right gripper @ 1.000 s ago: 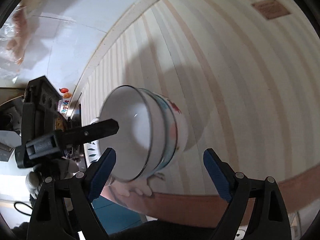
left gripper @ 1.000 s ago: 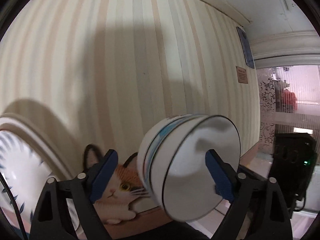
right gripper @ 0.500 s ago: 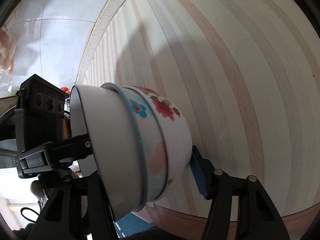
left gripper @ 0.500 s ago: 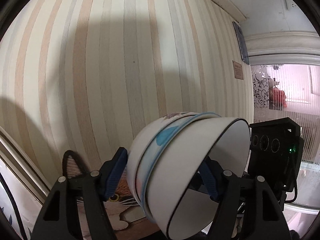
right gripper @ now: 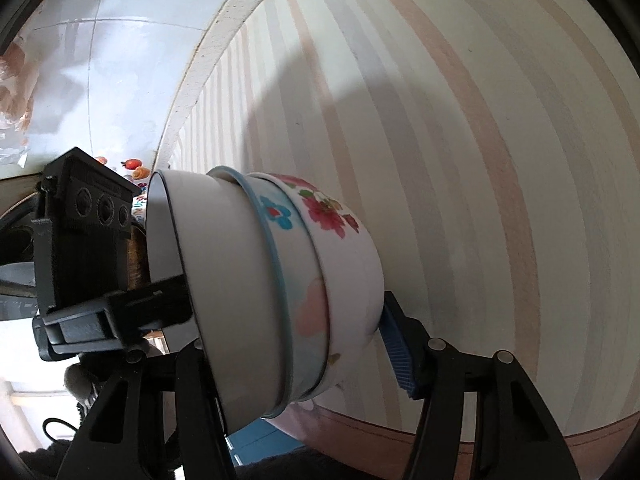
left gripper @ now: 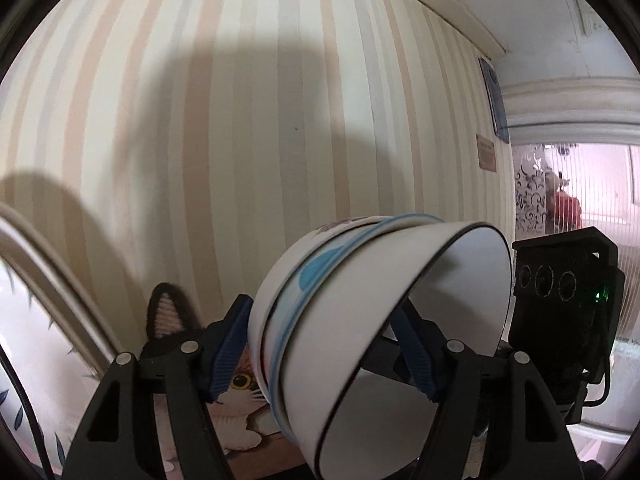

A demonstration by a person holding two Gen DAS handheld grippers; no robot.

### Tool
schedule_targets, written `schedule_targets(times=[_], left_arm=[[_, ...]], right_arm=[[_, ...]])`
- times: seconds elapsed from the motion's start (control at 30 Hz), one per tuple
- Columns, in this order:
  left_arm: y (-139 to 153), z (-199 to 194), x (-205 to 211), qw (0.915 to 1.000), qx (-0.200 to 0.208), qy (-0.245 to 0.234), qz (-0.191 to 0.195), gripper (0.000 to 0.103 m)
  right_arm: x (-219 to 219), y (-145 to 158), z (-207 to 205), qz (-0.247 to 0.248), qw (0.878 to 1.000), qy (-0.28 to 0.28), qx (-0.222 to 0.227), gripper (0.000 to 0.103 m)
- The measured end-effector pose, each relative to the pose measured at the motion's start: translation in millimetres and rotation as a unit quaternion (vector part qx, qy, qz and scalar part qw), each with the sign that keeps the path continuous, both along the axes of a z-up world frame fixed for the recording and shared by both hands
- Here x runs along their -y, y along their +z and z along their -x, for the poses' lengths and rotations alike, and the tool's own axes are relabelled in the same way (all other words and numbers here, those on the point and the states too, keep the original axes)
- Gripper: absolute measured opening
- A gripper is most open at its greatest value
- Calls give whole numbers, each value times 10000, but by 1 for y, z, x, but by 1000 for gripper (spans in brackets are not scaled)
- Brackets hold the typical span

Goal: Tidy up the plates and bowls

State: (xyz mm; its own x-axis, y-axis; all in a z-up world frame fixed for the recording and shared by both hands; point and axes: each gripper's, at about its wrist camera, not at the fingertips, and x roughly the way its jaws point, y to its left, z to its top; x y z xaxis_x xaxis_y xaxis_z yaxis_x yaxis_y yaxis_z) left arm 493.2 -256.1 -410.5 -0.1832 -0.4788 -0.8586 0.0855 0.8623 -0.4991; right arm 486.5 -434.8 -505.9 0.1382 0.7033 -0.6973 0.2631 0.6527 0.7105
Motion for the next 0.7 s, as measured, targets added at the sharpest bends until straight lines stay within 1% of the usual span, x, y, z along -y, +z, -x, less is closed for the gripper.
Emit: schedule_targets(times=[0.13, 0.27, 0.43, 0.57, 0.7], left_arm=[[13, 0, -12, 9998, 153, 105, -91, 67], [27, -2, -31, 9990, 277, 343, -87, 67], [44, -3, -60, 9967, 412, 699, -82, 67], [58, -1, -88, 9953, 501, 822, -105, 67], [65, 2, -119, 9944, 519, 908, -168, 67]], right_arm=[[-11, 5, -7, -47, 9998, 167, 61, 61], [-23, 16, -17, -110, 9991, 375, 155, 61], [-46, 33, -31, -122, 9970, 703, 314, 61], [-69, 48, -39, -136, 9952, 884, 387, 61], [-92, 58, -40, -233, 9940, 995, 400, 61]])
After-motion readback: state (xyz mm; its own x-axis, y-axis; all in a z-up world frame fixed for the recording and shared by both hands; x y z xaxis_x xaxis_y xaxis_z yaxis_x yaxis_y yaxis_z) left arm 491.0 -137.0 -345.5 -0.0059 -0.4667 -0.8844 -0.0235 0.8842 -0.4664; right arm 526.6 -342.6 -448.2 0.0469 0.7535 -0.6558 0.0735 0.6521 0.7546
